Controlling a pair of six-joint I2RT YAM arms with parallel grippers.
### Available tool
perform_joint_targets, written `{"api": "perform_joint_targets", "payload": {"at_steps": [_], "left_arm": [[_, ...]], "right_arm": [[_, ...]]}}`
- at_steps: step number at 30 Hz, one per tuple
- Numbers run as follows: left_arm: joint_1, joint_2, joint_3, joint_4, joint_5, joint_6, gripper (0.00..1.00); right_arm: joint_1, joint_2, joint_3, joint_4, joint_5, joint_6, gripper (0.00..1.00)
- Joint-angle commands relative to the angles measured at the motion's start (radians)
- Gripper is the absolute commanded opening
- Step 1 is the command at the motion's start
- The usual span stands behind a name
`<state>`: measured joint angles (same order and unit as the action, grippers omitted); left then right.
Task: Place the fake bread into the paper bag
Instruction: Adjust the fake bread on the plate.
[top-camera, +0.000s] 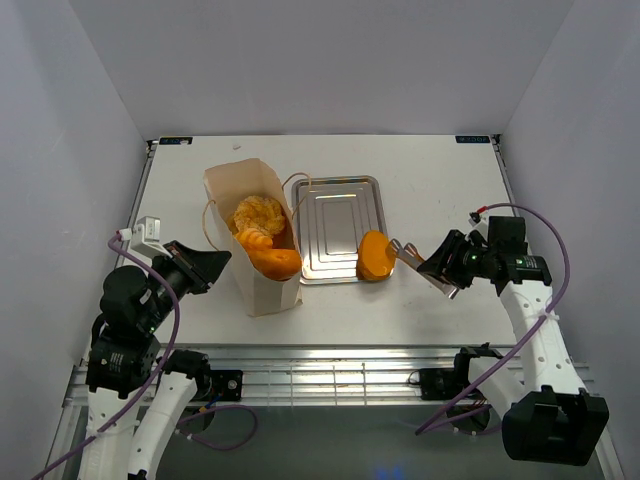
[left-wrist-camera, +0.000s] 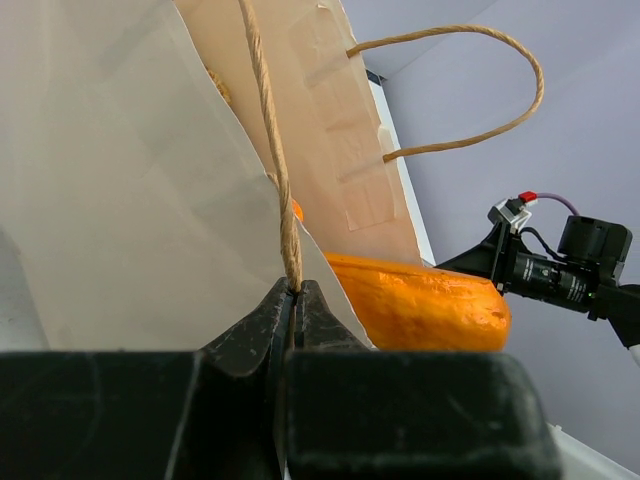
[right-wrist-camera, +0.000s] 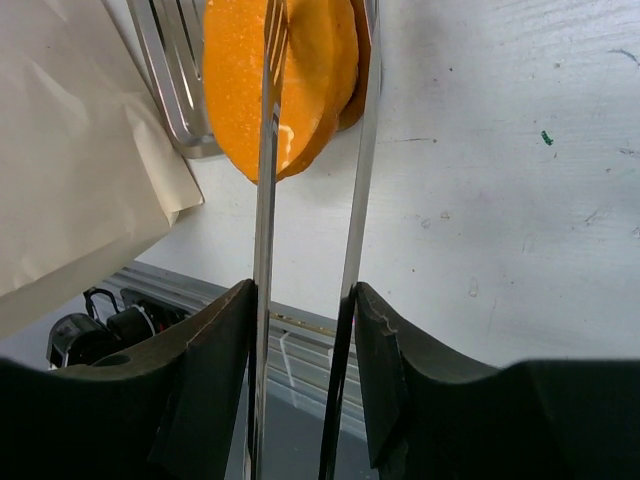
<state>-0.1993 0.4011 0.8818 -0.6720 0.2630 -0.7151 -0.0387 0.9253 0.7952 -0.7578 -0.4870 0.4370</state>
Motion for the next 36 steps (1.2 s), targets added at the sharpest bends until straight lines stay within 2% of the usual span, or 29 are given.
{"api": "perform_joint_targets", "payload": {"at_steps": [1, 6, 10, 17, 24, 28, 32, 36], "left_arm": [[-0.005, 0.007, -0.007, 0.003, 0.013, 0.005, 0.00], [-0.005, 0.010, -0.009, 0.003, 0.004, 0.005, 0.00], [-0.003, 0.008, -0.014, 0.003, 0.002, 0.003, 0.00], [-0.005, 0.008, -0.026, 0.011, 0.002, -0.006, 0.00], [-0.005, 0.002, -0.032, 0.020, 0.012, -0.027, 0.00], [-0.005, -0.002, -0.033, 0.017, 0.005, -0.032, 0.00], [-0.005, 0.002, -0.026, 0.015, 0.007, -0.037, 0.00], [-0.005, 0.007, -0.014, 0.012, 0.007, -0.037, 0.00]], "right_arm": [[-0.010, 0.001, 0.001, 0.043, -0.045, -0.001, 0.50], [-0.012, 0.024, -0.051, 0.103, -0.151, 0.038, 0.50], [-0.012, 0.053, -0.117, 0.190, -0.307, 0.086, 0.50], [0.000, 0.066, -0.146, 0.268, -0.364, 0.123, 0.49], [0.037, 0.113, -0.090, 0.297, -0.384, 0.132, 0.44], [0.127, 0.164, -0.085, 0.414, -0.424, 0.206, 0.43], [0.284, 0.244, -0.002, 0.494, -0.421, 0.259, 0.42], [0.301, 0.265, 0.125, 0.525, -0.406, 0.273, 0.43]]}}
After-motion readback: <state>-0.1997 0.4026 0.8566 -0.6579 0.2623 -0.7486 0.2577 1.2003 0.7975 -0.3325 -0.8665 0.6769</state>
